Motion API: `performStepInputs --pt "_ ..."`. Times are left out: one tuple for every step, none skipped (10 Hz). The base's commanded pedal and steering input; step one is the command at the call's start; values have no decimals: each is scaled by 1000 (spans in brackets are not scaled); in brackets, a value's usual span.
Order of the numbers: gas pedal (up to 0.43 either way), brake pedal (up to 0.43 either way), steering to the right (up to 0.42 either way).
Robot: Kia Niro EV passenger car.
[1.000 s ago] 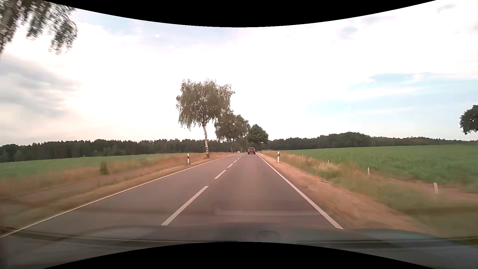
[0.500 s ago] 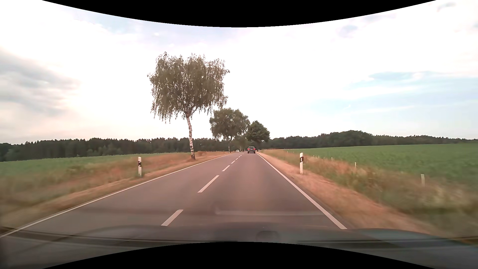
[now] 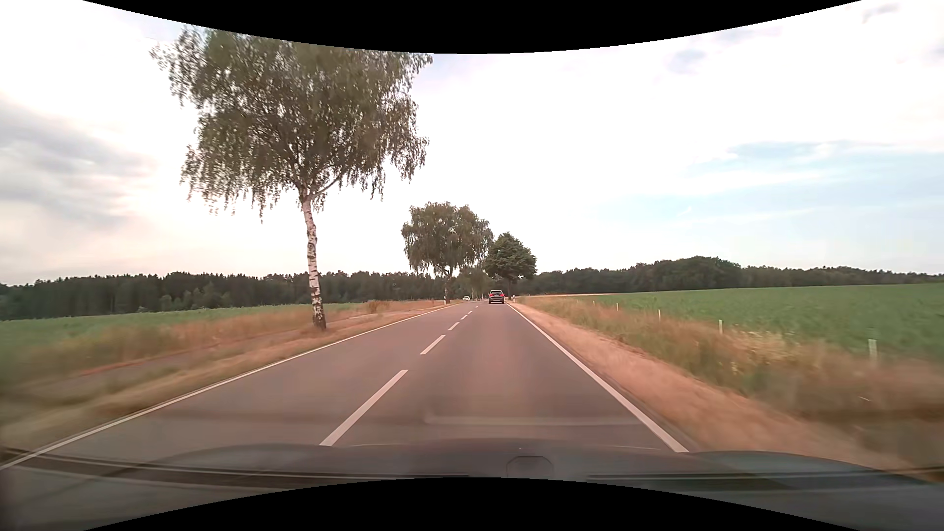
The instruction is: Follow the waypoints while adhering to traffic rules and regulations
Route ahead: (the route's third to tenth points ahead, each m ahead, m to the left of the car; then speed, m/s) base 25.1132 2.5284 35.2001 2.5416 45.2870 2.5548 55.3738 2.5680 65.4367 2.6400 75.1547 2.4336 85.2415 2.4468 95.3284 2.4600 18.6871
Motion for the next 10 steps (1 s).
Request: performStepInputs --pt "197 0 -2" --pt "197 0 -2" --pt "197 0 -2" --pt "189 0 -2" --pt "177 0 -2" --pt "138 0 -2" --pt "79 0 -2" --pt "59 0 -2" --pt "59 0 -2" --pt "59 0 -2"
